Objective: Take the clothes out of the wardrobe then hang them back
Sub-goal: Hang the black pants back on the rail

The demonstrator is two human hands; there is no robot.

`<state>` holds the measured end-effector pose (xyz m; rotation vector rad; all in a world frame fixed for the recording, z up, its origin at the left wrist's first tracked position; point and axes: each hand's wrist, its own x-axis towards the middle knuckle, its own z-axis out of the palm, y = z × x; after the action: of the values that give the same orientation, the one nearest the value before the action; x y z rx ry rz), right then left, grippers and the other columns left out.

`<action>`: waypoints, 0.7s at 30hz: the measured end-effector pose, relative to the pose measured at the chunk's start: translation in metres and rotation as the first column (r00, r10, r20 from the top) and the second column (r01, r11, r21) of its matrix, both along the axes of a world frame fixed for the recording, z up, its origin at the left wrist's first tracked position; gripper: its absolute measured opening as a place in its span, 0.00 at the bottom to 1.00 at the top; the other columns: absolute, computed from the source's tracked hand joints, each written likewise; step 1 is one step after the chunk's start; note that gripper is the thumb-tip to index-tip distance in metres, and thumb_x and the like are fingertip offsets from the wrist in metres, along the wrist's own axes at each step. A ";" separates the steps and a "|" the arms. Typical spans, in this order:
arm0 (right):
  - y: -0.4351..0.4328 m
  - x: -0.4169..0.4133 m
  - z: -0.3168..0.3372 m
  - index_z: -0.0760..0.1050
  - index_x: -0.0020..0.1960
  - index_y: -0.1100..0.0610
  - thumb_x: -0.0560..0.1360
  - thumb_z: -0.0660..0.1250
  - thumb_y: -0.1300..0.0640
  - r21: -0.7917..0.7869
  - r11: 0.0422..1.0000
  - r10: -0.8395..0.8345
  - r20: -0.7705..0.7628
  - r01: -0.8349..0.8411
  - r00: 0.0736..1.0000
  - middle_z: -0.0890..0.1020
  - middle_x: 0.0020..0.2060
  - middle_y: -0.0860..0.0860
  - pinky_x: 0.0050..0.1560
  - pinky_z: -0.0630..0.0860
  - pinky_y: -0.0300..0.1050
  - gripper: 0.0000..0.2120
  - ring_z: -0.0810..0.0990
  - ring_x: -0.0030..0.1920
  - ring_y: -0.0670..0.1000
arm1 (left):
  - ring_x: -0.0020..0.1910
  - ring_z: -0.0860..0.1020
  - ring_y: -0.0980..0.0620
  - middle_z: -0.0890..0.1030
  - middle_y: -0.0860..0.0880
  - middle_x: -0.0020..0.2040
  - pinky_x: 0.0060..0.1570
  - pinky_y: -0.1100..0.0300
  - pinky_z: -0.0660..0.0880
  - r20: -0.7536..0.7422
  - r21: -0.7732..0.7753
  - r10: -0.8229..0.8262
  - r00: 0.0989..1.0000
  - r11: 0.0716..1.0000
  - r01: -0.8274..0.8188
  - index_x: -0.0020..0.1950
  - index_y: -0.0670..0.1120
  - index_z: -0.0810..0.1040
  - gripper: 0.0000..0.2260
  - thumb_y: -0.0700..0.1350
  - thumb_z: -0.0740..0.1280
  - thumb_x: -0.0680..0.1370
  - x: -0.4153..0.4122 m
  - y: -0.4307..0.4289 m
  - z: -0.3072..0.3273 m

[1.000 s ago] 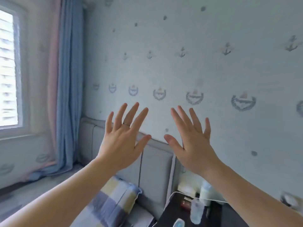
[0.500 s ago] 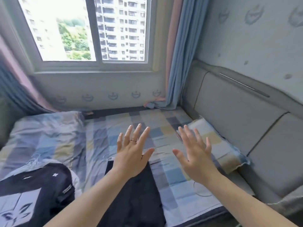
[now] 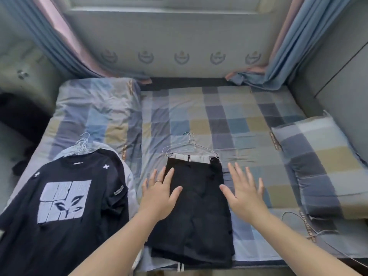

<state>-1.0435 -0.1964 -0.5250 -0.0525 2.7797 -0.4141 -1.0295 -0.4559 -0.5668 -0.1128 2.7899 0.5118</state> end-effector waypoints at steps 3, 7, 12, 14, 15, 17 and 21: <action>-0.017 -0.026 -0.037 0.37 0.79 0.41 0.81 0.49 0.37 0.001 0.999 -0.034 0.061 0.034 0.998 0.41 0.79 0.41 0.75 0.35 0.61 0.32 0.37 0.79 0.50 | 0.81 0.45 0.49 0.50 0.54 0.83 0.78 0.46 0.48 0.067 0.023 0.044 0.997 0.999 -0.045 0.82 0.58 0.49 0.29 0.64 0.51 0.82 -0.027 -0.025 -0.035; -0.034 -0.061 -0.106 0.37 0.79 0.41 0.81 0.48 0.37 0.060 0.993 -0.111 0.169 0.102 0.979 0.43 0.79 0.42 0.75 0.38 0.60 0.32 0.38 0.79 0.50 | 0.81 0.50 0.48 0.53 0.53 0.82 0.76 0.46 0.54 0.188 0.103 0.098 0.977 0.988 -0.119 0.82 0.57 0.51 0.29 0.63 0.53 0.82 -0.070 -0.049 -0.100; -0.035 -0.120 -0.220 0.39 0.79 0.41 0.81 0.48 0.37 0.132 0.981 -0.168 0.240 0.139 0.956 0.44 0.79 0.42 0.76 0.41 0.59 0.32 0.40 0.79 0.50 | 0.80 0.54 0.49 0.57 0.52 0.81 0.76 0.46 0.56 0.271 0.153 0.092 0.958 0.979 -0.137 0.81 0.54 0.54 0.29 0.61 0.55 0.83 -0.125 -0.066 -0.213; -0.030 -0.145 -0.268 0.41 0.80 0.42 0.81 0.49 0.38 0.135 0.973 -0.220 0.269 0.190 0.937 0.46 0.80 0.42 0.76 0.44 0.59 0.31 0.42 0.79 0.50 | 0.79 0.55 0.48 0.58 0.52 0.81 0.76 0.46 0.57 0.301 0.149 0.093 0.949 0.978 -0.143 0.81 0.53 0.55 0.29 0.60 0.56 0.83 -0.143 -0.070 -0.261; -0.027 -0.156 -0.292 0.42 0.80 0.42 0.81 0.50 0.38 0.134 0.969 -0.239 0.279 0.208 0.930 0.46 0.80 0.43 0.76 0.45 0.59 0.31 0.43 0.79 0.51 | 0.79 0.55 0.48 0.58 0.52 0.81 0.76 0.46 0.57 0.315 0.141 0.092 0.945 0.980 -0.142 0.81 0.53 0.54 0.29 0.60 0.56 0.83 -0.150 -0.072 -0.283; -0.019 -0.177 -0.337 0.43 0.80 0.43 0.81 0.51 0.39 0.132 0.964 -0.260 0.298 0.230 0.919 0.48 0.80 0.43 0.75 0.47 0.59 0.31 0.45 0.79 0.51 | 0.79 0.56 0.47 0.58 0.52 0.81 0.75 0.46 0.58 0.331 0.123 0.089 0.940 0.983 -0.136 0.82 0.53 0.53 0.30 0.60 0.57 0.83 -0.167 -0.073 -0.323; 0.005 -0.220 -0.420 0.48 0.80 0.48 0.80 0.55 0.40 0.069 0.947 -0.320 0.300 0.314 0.899 0.54 0.80 0.48 0.75 0.53 0.61 0.33 0.51 0.79 0.55 | 0.79 0.56 0.45 0.59 0.51 0.81 0.75 0.45 0.58 0.330 0.176 0.136 0.934 0.963 -0.203 0.82 0.50 0.53 0.31 0.59 0.59 0.82 -0.208 -0.072 -0.387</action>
<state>-1.2631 -0.1918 -0.9451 0.4397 2.4809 -0.4318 -1.2373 -0.5281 -0.9542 -0.3609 2.4108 0.7522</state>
